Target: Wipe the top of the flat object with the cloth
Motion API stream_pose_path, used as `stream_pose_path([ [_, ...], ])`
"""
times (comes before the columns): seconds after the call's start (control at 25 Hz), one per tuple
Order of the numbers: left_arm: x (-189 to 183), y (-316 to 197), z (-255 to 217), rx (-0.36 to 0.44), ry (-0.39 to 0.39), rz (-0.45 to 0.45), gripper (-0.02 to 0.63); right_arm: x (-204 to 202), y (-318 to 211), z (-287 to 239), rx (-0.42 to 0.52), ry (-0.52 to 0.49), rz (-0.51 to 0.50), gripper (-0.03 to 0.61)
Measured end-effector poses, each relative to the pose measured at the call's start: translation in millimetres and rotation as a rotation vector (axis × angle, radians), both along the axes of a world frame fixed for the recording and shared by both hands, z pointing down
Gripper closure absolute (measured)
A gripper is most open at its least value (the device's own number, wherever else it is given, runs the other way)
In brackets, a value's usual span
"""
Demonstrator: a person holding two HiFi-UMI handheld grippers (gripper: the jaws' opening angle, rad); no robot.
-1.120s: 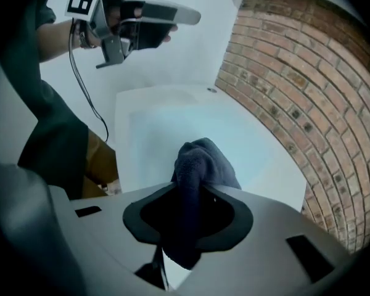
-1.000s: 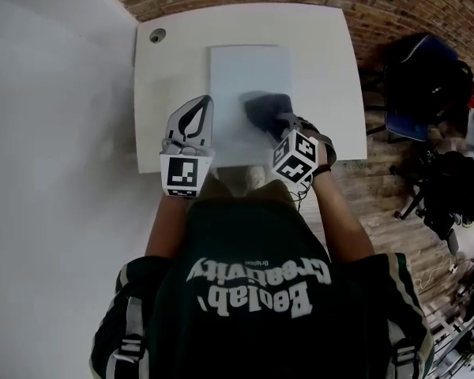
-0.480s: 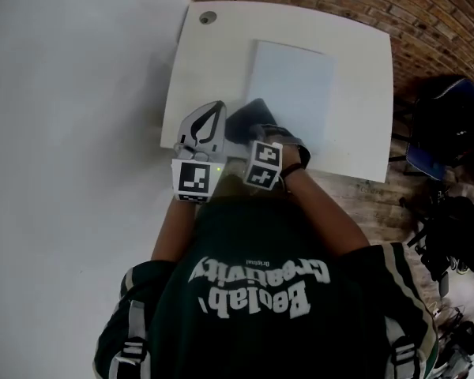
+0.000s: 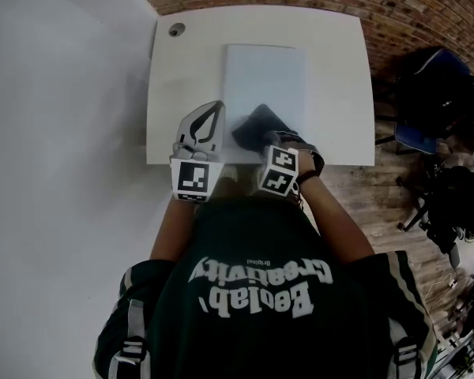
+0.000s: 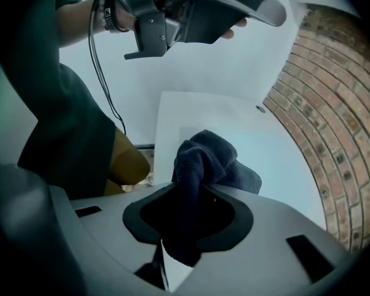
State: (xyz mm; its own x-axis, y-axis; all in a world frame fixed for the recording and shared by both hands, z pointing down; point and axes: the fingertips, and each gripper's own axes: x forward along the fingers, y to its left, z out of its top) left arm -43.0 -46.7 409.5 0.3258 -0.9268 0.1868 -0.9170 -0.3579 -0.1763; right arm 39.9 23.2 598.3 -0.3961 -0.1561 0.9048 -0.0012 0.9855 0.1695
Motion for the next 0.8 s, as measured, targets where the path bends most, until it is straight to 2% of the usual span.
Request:
stream_pose_path([
  [0.24,38,-18,2,0.003,0.016,0.095,0.618,80,-12,1,-0.028,0.028,0.183,0.494],
  [0.36,52,-23,3,0.006,0.016,0.131,0.618,105,-16,2,-0.031,0.030,0.256,0.492],
  [0.64,71,-28,-2,0.020,0.001,0.181,0.618,106,-15,0,-0.017,0.025,0.276,0.492],
  [0.8,73,-27,-14,0.049,-0.020,0.184,0.618,108,-26,-13,0.015,-0.074,0.348,0.492],
])
